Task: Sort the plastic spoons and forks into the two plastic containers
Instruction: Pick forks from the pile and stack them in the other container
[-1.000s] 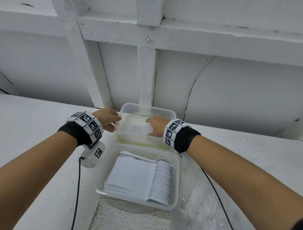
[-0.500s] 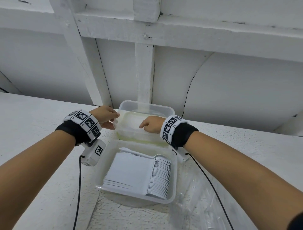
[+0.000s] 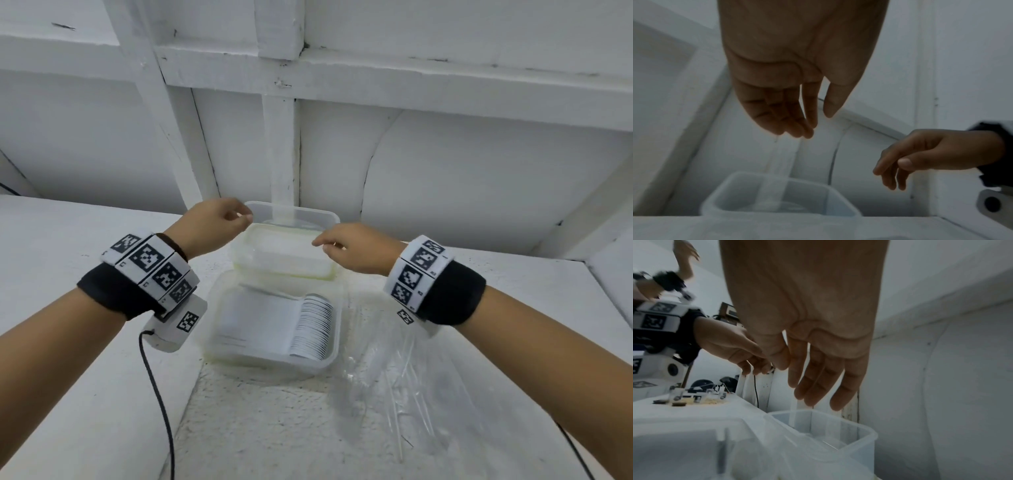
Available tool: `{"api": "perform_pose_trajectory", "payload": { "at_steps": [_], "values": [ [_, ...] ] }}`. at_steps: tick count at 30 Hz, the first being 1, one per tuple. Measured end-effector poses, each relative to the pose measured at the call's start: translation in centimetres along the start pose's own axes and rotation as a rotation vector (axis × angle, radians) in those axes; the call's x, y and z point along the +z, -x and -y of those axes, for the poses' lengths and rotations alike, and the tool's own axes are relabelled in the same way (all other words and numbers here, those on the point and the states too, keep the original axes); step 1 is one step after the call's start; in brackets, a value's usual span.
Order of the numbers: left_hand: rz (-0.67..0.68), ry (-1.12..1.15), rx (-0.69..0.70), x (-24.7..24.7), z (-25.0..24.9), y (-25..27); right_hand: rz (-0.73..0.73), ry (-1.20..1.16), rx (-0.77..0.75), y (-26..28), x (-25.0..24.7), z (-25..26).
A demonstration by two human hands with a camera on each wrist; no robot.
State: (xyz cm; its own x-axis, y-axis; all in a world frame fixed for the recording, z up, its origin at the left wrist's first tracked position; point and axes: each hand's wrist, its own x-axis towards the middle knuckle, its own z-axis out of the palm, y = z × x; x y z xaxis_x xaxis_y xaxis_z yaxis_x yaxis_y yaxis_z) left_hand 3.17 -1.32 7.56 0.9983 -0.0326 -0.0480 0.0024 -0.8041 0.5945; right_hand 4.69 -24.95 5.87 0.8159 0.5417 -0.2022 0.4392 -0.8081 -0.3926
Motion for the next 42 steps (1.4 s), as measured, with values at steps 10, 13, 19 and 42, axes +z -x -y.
{"api": "perform_pose_trajectory", "payload": {
  "at_steps": [10, 13, 19, 42],
  "values": [
    [0.233, -0.053, 0.416, 8.1, -5.8, 12.2, 0.041, -0.015, 0.065, 14.6, 5.3, -1.6],
    [0.373, -0.239, 0.524, 11.8, -6.0, 14.1, 0.075, -0.051, 0.144, 17.1, 7.8, -2.6],
    [0.456, -0.576, 0.501, 17.4, -5.0, 15.7, 0.032, -0.086, 0.198, 20.5, 10.8, -3.3],
    [-0.258, 0.214, 0.455, 11.3, -5.3, 15.2, 0.032, 0.146, 0.118, 18.5, 11.7, -1.6]
  ]
}}
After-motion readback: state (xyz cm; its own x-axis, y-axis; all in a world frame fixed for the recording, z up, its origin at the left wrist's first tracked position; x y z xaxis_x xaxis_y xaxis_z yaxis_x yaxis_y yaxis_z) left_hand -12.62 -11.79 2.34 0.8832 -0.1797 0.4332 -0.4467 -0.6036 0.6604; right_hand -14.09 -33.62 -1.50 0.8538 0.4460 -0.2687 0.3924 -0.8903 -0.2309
